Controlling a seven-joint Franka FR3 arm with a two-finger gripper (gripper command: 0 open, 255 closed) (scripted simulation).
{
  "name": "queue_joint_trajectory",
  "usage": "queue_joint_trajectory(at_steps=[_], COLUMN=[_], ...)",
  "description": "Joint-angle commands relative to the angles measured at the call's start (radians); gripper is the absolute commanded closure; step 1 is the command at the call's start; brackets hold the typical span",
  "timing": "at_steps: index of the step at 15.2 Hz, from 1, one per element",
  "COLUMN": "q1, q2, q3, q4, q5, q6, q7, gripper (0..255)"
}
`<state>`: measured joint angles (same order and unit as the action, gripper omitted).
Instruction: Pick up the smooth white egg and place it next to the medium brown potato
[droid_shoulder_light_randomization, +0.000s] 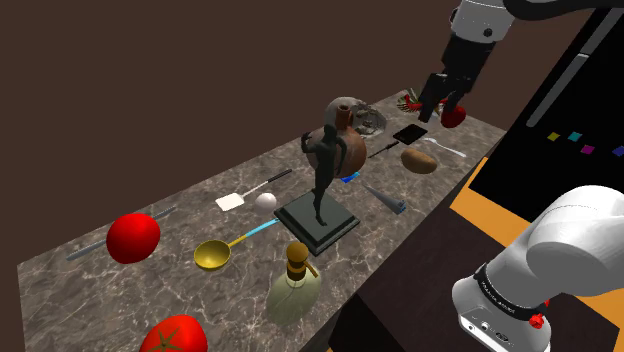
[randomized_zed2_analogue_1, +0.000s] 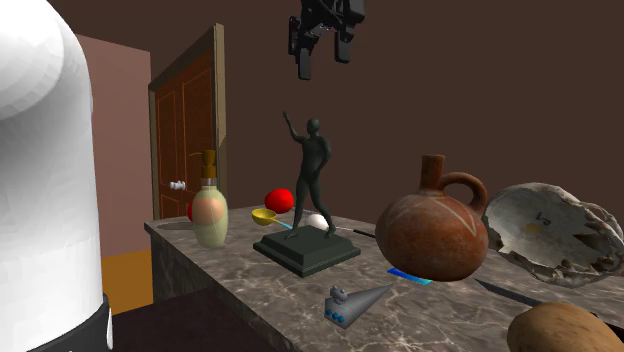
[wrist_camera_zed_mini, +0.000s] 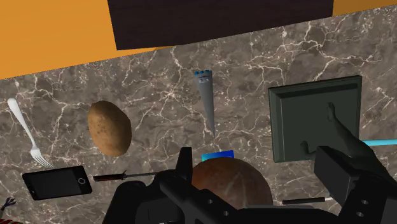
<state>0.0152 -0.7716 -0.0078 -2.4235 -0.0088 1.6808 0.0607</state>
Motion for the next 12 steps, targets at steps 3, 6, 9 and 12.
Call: queue_joint_trajectory(at_steps=[3,6,9,12], q1=[0.005,0.012,0.019,0.023], q2=[0.023,0.071,0.136,0.215], q3=[0.037,0.093,0.148,0.203], q4=[-0.027,-0.055,-0.069,-0.068], q5=[0.03,0.073,0.112,0.144], q6=[0.047,0.121,0.199,0.279], q7=[0.067,0.166,0.263,0.358], gripper=[0,0,0,0])
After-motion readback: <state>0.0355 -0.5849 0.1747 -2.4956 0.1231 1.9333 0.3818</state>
